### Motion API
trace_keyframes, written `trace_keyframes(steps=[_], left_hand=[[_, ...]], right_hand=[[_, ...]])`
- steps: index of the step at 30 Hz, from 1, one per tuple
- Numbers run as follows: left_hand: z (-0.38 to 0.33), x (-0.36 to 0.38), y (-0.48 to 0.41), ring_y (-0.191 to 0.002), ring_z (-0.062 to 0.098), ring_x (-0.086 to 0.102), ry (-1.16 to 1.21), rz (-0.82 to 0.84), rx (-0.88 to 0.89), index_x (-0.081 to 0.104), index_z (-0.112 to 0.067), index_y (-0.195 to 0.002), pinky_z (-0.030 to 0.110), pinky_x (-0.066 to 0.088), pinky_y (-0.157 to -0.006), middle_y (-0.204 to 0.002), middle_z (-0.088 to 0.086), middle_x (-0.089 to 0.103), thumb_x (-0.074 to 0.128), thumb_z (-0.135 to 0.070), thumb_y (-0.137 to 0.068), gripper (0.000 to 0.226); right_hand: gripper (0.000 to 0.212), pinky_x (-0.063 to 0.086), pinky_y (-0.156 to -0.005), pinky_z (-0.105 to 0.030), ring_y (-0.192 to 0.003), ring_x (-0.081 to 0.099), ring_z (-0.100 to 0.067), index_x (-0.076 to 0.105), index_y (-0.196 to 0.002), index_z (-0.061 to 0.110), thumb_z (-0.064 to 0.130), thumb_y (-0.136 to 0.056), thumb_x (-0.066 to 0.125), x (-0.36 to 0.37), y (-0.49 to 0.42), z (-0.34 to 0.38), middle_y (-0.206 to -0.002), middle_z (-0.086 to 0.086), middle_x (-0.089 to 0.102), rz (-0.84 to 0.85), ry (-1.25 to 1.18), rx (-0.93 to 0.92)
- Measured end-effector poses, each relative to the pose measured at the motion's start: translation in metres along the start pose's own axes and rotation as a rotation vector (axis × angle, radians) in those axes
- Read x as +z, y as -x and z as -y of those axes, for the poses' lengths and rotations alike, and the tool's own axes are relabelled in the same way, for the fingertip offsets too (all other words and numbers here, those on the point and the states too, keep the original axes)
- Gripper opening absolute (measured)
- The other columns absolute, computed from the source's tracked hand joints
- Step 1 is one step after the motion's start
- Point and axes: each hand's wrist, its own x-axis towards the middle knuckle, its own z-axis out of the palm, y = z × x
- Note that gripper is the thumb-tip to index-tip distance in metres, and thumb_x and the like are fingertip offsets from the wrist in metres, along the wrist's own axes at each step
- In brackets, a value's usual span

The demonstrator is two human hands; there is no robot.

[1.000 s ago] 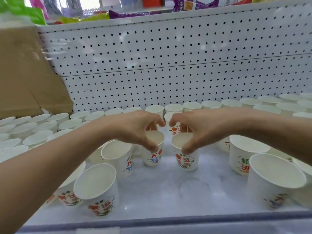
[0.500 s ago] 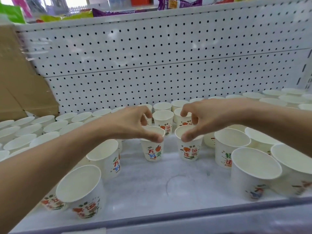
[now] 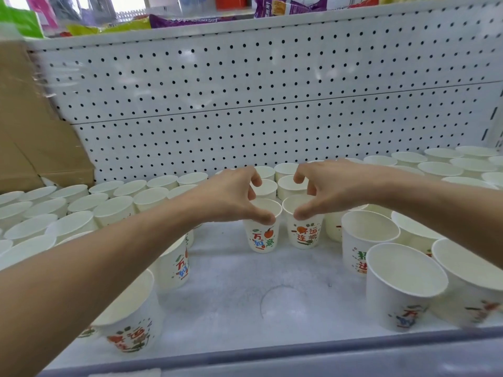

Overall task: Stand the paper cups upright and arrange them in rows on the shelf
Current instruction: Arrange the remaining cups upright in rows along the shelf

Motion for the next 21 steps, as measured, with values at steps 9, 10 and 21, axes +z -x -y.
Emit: trace_keyframes(steps=[9,10,21], left_hand=[[-0.004,-0.003,0.005,-0.093,0.004,0.058,-0.005,-0.039,-0.036,0.050,-0.030,-0.122,0.030,0.051,-0.083,-0.111,-0.012,0.060,0.076,-0.062,-0.064,0.071],[-0.005,-0.009,0.010,-0.097,0.004,0.058,0.014,-0.060,-0.041,0.051,-0.030,-0.122,0.032,0.050,-0.087,-0.113,-0.013,0.060,0.074,-0.063,-0.066,0.069],[0.042,-0.038,0.166,-0.100,-0.018,0.052,0.233,-0.457,-0.072,0.063,-0.039,-0.113,0.016,0.041,-0.088,-0.107,-0.029,0.062,0.053,-0.059,-0.079,0.041]], right_hand=[[0.071,0.036,-0.081,-0.031,-0.099,0.047,-0.014,0.043,-0.132,0.028,0.066,-0.075,0.064,-0.003,0.003,0.000,-0.123,0.009,0.056,-0.045,0.061,-0.048],[0.069,0.036,-0.082,-0.031,-0.102,0.047,-0.013,0.044,-0.132,0.029,0.066,-0.077,0.062,-0.006,0.006,0.001,-0.126,0.009,0.055,-0.064,0.071,-0.073],[0.051,0.040,-0.078,-0.027,-0.103,0.052,-0.003,0.054,-0.120,0.041,0.063,-0.075,0.059,-0.009,0.066,0.108,-0.115,0.022,0.054,-0.112,-0.211,-0.362]])
